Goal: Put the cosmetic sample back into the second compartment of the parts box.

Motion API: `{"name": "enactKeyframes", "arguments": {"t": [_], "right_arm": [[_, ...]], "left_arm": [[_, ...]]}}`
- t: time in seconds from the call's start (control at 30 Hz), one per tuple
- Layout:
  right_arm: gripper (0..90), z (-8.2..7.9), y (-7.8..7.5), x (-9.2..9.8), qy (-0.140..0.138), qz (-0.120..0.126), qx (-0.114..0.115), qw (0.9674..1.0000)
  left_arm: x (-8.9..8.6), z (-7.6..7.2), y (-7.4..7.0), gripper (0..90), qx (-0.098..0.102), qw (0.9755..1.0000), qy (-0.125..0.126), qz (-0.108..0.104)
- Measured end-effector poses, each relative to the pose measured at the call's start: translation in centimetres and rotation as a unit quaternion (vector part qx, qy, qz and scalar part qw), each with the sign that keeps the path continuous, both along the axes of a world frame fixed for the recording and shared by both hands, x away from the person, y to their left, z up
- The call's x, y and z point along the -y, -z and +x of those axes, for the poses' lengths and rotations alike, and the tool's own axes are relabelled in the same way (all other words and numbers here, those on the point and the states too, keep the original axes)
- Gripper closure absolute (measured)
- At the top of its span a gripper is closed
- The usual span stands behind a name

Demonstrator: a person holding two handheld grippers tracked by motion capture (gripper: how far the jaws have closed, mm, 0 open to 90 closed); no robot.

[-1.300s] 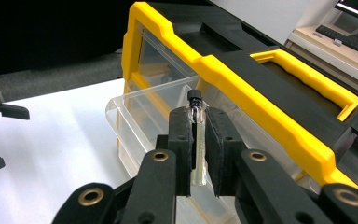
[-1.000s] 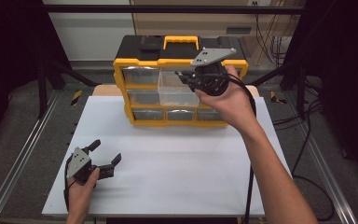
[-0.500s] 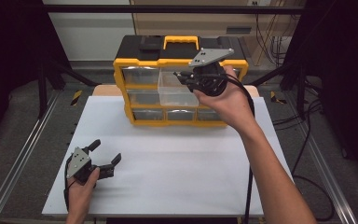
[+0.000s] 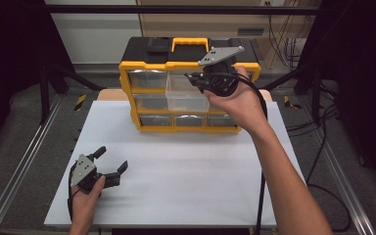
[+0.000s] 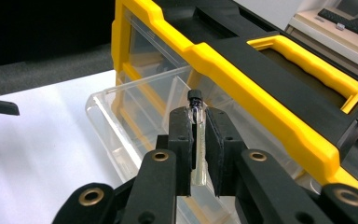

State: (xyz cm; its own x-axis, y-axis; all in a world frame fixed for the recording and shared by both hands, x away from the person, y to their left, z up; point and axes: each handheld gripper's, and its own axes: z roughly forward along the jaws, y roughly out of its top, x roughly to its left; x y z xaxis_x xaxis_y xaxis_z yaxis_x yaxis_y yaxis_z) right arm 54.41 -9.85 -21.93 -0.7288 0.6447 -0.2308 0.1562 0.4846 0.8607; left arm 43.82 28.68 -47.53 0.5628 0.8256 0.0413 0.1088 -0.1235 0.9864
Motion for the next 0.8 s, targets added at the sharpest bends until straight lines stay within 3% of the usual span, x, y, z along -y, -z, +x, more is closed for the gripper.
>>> {"name": "enactKeyframes", "arguments": {"t": [0.8], "right_arm": [[79.2, 0.70, -0.02, -0.28, 0.004, -0.011, -0.007, 0.9999]], "left_arm": [[0.03, 0.02, 0.01, 3.0, 0.000, 1.0000, 0.000, 0.000]]}}
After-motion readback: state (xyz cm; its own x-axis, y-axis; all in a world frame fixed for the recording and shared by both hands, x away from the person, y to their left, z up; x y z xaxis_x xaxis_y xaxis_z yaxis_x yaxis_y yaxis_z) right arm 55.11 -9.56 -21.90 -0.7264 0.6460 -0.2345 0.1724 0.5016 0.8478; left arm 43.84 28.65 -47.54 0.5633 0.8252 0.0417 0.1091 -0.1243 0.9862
